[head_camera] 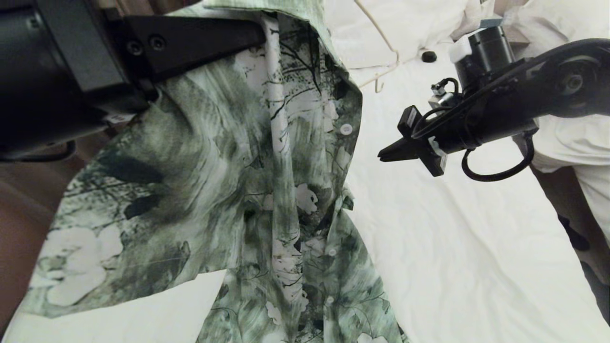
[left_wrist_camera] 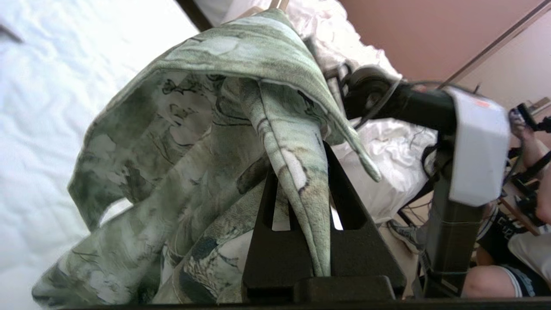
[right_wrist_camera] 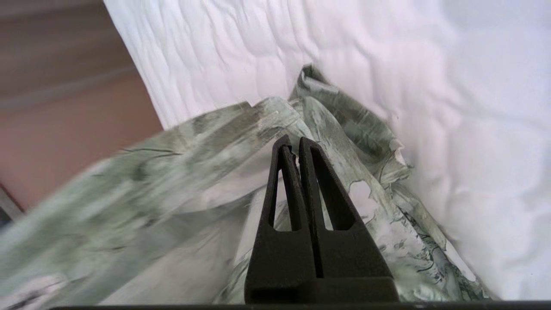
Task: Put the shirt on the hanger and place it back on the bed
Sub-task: Hook the other side of the shirt onto the hanger
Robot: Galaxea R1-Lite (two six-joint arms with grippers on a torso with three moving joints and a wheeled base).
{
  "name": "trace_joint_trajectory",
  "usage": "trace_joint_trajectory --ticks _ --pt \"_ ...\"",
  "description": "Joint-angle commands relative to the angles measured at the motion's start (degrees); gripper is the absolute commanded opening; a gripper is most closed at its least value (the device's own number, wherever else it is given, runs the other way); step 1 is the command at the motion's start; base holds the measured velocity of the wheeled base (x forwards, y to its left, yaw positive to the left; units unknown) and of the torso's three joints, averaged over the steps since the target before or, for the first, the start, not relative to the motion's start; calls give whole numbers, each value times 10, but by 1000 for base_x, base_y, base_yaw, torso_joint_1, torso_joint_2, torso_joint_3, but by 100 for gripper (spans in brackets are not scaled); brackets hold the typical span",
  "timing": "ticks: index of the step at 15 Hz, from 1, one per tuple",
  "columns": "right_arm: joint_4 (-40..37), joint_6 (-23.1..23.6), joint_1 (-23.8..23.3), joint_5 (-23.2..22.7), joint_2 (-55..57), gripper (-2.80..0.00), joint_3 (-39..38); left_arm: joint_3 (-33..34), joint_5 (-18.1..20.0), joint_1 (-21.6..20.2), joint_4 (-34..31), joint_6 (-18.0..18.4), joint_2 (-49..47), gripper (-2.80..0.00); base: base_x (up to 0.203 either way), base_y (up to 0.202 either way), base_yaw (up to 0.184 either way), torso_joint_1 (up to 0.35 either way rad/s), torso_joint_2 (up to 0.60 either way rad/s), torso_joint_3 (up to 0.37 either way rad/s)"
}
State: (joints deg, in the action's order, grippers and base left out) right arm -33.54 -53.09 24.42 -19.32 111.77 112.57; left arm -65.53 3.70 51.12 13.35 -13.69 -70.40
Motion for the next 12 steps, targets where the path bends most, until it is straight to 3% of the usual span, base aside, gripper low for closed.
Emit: trace_joint_trajectory --ticks 1,6,7,8,12 --pt "-2 -5 -4 -2 -9 -280 -3 7 -5 6 4 -1 4 -280 0 0 0 0 0 0" --pt "-6 3 34 -8 24 -280 -1 -49 -6 6 -2 -1 -19 -280 0 0 0 0 0 0" --pt "-7 3 38 -13 23 -236 -1 -60 -6 6 -2 0 -30 -280 0 0 0 0 0 0" --pt "-16 7 41 -23 20 0 -1 -63 -6 6 -3 2 -34 -280 0 0 0 0 0 0" --pt "-65 44 33 -46 6 0 -1 -66 -6 5 -1 10 -43 -280 0 0 0 0 0 0"
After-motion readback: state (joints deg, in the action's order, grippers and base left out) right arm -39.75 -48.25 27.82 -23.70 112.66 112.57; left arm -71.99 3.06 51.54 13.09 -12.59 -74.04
